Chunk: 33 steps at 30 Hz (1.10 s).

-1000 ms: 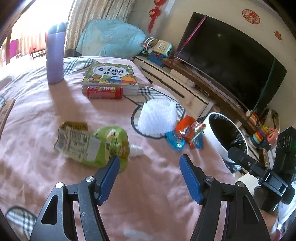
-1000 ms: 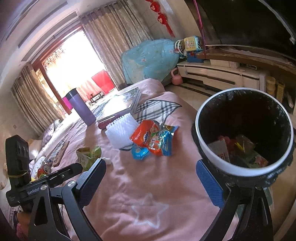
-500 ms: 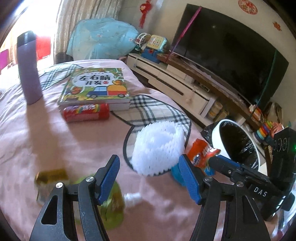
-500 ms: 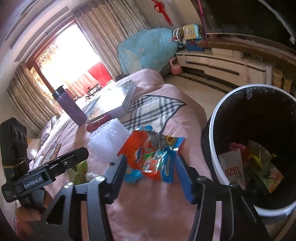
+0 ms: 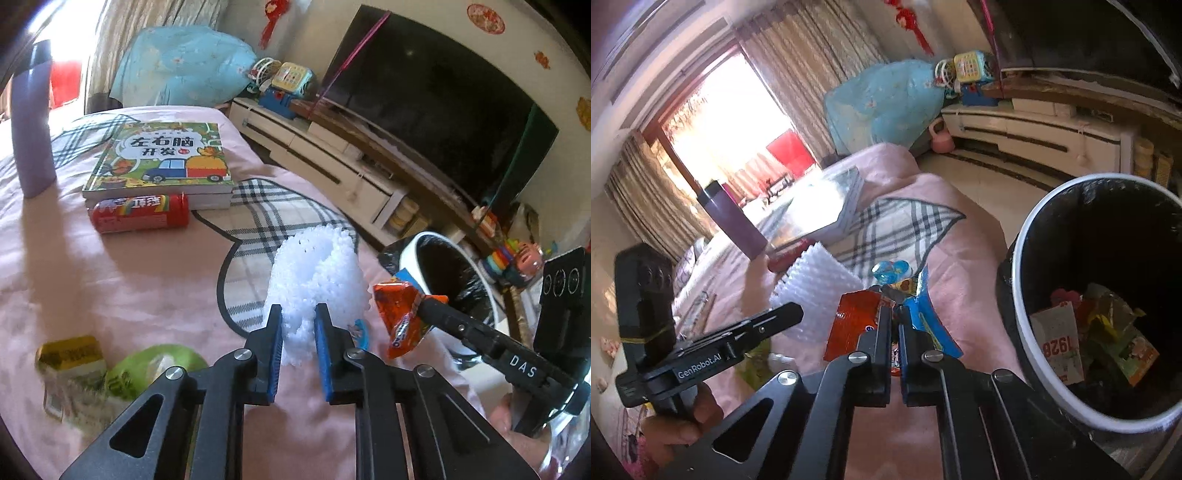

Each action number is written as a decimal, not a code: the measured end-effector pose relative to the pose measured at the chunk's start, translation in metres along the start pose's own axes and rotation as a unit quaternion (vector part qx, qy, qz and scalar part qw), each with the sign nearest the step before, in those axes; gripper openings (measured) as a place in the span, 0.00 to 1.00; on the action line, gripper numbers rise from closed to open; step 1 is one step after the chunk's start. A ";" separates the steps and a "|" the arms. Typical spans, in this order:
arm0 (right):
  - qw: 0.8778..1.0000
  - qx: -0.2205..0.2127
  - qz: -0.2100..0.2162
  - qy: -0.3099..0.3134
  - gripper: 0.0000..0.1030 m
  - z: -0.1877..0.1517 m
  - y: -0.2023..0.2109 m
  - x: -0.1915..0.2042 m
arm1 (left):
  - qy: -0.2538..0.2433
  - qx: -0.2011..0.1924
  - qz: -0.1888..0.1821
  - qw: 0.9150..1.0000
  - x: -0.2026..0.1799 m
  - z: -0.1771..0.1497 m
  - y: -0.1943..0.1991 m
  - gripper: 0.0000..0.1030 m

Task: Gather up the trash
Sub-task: 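Grasp white mesh sponge with left tool while right tool grasps orange snack bag, then move sponge and snack bag over the bin and open both tools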

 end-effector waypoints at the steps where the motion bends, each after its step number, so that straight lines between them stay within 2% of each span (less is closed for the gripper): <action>1: 1.000 -0.007 0.000 -0.002 0.03 0.001 0.007 0.000 | -0.001 -0.004 -0.003 1.000 -0.002 -0.002 0.005 0.15; 9: 1.000 -0.025 -0.008 -0.010 0.03 -0.008 0.042 -0.012 | -0.014 -0.012 -0.032 0.999 -0.031 -0.024 0.028 0.15; 17: 0.998 -0.044 -0.032 -0.037 0.03 -0.010 0.073 -0.059 | -0.032 0.006 -0.049 0.998 -0.066 -0.041 0.021 0.15; 25: 0.994 -0.066 -0.046 -0.071 0.03 -0.004 0.098 -0.109 | -0.056 0.020 -0.048 0.997 -0.102 -0.044 0.008 0.15; 33: 0.992 -0.081 -0.047 -0.084 0.03 0.005 0.107 -0.131 | -0.078 0.033 -0.037 0.996 -0.135 -0.042 -0.010 0.15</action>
Point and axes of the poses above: each gripper's, at about its wrist camera, not at the fingertips, and y roughly against the way its jaws point, x to its left, z to its top, the point moved 10 cm from there along -y, roughly the way its jaws point, and after that the axes turned 12 degrees about -z, right-handed, at the moved point
